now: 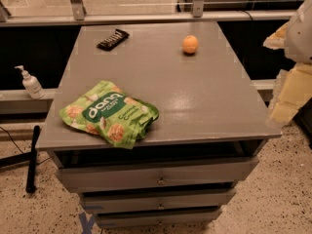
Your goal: Move orange near green rice chip bag
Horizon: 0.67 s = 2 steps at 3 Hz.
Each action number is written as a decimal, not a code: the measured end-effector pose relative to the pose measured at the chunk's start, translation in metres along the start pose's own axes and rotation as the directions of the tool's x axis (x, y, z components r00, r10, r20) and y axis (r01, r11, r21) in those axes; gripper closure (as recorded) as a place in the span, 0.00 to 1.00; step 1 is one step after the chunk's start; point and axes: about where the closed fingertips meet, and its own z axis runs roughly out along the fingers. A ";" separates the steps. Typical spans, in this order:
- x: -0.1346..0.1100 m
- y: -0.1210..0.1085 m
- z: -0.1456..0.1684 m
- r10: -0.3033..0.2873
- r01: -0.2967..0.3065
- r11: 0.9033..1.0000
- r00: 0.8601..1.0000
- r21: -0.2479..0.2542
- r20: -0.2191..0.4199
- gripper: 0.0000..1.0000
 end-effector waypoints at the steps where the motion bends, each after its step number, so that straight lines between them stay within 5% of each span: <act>1: 0.000 0.000 0.000 0.000 0.000 1.000 1.000 0.000 0.000 0.00; 2: -0.004 -0.007 0.014 0.024 -0.025 1.000 0.998 0.012 0.063 0.00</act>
Offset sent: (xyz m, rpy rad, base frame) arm 0.0338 0.0083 -0.0350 0.1860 -0.0557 -0.0288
